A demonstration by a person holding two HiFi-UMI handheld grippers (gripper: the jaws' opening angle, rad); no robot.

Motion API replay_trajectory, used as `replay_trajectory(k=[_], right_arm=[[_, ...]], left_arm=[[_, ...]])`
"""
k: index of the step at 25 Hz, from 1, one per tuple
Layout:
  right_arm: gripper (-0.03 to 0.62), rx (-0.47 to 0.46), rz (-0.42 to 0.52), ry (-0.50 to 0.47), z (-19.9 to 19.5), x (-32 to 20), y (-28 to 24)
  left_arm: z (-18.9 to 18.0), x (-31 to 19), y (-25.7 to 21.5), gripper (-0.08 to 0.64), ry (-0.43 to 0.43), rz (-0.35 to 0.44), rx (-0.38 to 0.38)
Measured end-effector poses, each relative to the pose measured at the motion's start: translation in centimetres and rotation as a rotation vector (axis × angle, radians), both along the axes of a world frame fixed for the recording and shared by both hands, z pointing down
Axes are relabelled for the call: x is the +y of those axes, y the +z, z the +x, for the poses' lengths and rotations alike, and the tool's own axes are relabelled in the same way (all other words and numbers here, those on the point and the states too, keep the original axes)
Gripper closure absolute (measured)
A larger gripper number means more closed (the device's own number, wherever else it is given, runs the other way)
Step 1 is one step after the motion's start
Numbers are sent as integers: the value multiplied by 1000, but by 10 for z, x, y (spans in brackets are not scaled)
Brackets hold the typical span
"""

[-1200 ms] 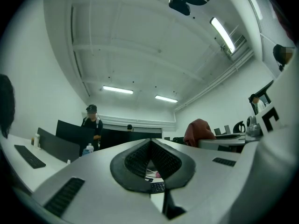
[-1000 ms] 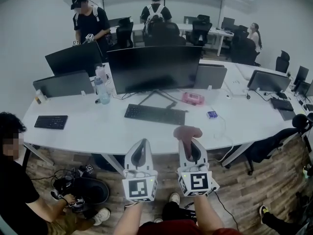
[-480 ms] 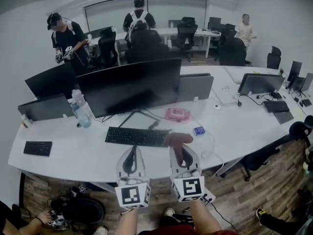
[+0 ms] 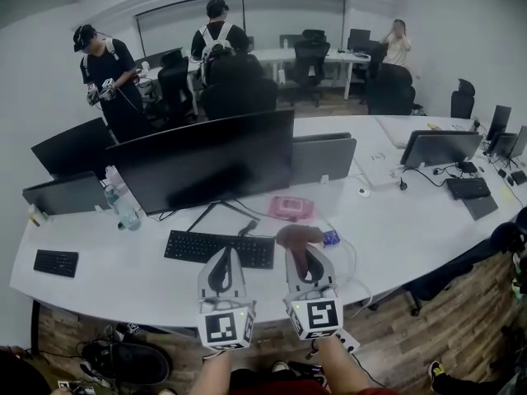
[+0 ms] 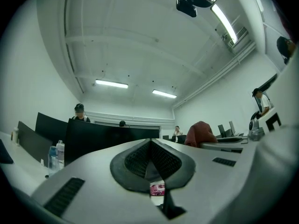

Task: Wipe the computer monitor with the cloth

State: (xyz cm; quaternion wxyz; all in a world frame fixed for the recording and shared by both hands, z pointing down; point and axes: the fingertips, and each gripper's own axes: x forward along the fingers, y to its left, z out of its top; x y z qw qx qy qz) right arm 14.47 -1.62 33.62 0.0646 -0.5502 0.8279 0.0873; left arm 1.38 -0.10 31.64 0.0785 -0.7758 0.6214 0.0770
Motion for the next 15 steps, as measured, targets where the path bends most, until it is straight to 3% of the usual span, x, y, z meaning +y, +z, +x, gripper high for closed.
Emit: replay_trajectory(k=[4, 15], right_arm=[[515, -27, 2, -16, -9, -22, -1], [515, 29, -2, -3, -57, -100, 5]], left_arm=[[-4, -20, 0, 537, -3, 1, 8], [-52, -101, 9, 537, 4, 9, 19]])
